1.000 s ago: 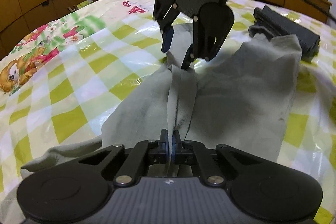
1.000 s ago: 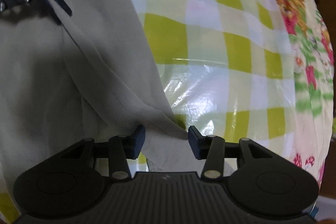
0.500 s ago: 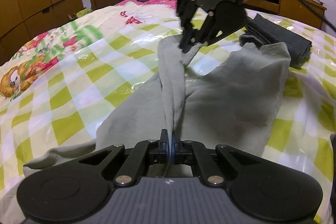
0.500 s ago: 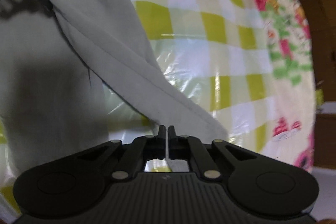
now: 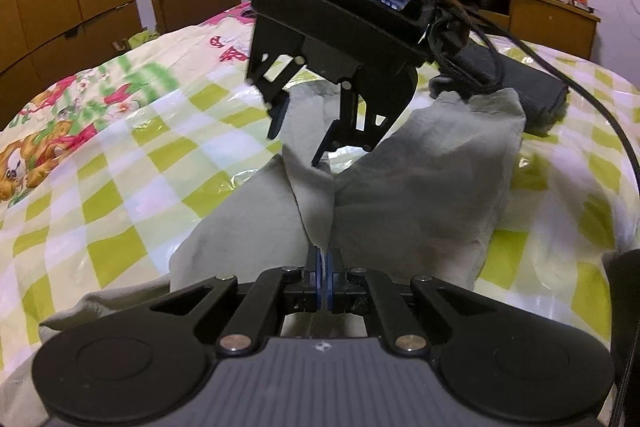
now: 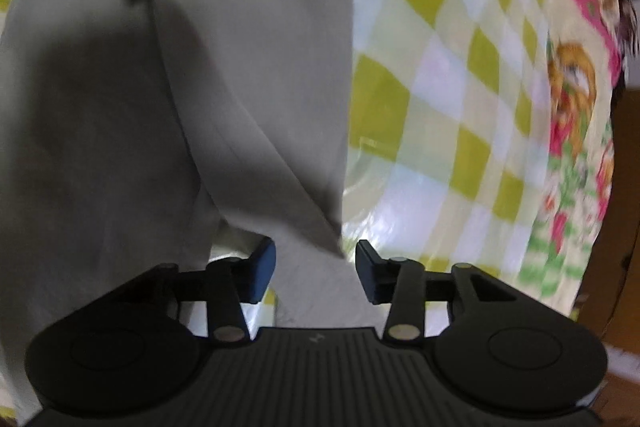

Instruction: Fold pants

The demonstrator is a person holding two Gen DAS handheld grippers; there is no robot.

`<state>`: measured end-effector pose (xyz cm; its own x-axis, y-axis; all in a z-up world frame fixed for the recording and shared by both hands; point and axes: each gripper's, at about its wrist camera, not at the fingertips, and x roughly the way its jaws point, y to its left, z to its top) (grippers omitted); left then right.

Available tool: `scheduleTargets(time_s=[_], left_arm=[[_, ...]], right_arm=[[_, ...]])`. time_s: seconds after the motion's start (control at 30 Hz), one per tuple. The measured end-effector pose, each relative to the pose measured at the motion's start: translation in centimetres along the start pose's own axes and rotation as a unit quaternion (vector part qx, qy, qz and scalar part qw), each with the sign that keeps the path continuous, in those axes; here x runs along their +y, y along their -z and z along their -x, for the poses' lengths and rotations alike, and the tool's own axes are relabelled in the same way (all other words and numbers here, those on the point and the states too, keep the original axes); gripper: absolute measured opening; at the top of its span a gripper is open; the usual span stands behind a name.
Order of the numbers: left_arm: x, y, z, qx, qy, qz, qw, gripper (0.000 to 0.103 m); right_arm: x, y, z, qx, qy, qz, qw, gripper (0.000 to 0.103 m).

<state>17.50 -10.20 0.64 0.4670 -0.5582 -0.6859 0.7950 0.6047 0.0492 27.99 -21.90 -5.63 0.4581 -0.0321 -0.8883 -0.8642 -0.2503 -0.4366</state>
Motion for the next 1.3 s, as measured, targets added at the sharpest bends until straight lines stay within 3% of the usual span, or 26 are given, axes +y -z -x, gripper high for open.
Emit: scheduleTargets(time_s=[0.17,0.23,0.27,0.3,0.5,0.7,0.83,0.93,1.0,1.07,1.13,1.2,1.27,1.3], left_arm=[[-0.3,0.1,0.1,0.003,0.007,-0.002,1.0000,0.018],[-0.3,0.1,0.4,0.001,0.007,-0.001,1.0000,0.018],[-0.2,0.1,0.6,-0.001,0.006,0.002,1.0000,0.018],[-0.2,0.2,0.7,-0.002,0.005,0.005,1.0000,0.018],[0.1,0.5,1.0,-0.006,0.001,0.016,0.9998,0.018],[-0.7,0.3,2.1,-0.027,-0.020,0.000,0.9994,0.019],[-2.3,0.6,2.1,-0.035,-0.029,-0.017,0.9988,0.023],[-4.8,1.5,0.7,-0.012,-0.032,-0.052,0.9980,0.025],[-6.4,2.3,-0.1,0.009,-0.026,-0.070,0.9972,0.025],[-7.8,2.9,-0.4,0.026,-0.031,-0.089,0.9952,0.025],[-8.8,3.2,-0.3,0.037,-0.035,-0.095,0.9942,0.025],[-9.4,3.1,0.0,0.042,-0.035,-0.098,0.9936,0.025],[-9.7,2.7,0.0,0.044,-0.042,-0.103,0.9928,0.028],[-9.8,2.5,0.0,0.043,-0.047,-0.102,0.9928,0.029]], right_arm=[[1.6,-1.1,1.0,-0.007,-0.014,0.058,0.998,0.041],[1.7,-1.2,0.6,0.012,-0.026,0.063,0.998,0.020],[1.6,-1.1,0.3,0.023,-0.033,0.058,0.998,0.002],[1.5,-0.9,0.3,0.027,-0.039,0.052,0.998,0.001],[1.6,0.3,1.7,0.032,-0.038,-0.013,0.999,0.000],[5.0,1.6,5.7,0.037,-0.039,-0.098,0.994,0.000],[8.8,2.0,7.6,0.033,-0.042,-0.200,0.978,0.001],[13.3,2.0,7.5,0.043,-0.036,-0.255,0.965,0.001],[16.0,2.1,7.6,0.055,-0.015,-0.277,0.959,0.008],[17.1,2.9,8.7,0.047,0.008,-0.329,0.943,0.008],[17.2,4.3,10.1,0.038,0.027,-0.404,0.914,0.012],[16.8,6.1,11.1,0.023,0.046,-0.486,0.873,0.030],[16.2,7.9,11.8,0.005,0.055,-0.563,0.825,0.032],[16.0,8.9,12.4,-0.014,0.058,-0.607,0.792,0.033]])
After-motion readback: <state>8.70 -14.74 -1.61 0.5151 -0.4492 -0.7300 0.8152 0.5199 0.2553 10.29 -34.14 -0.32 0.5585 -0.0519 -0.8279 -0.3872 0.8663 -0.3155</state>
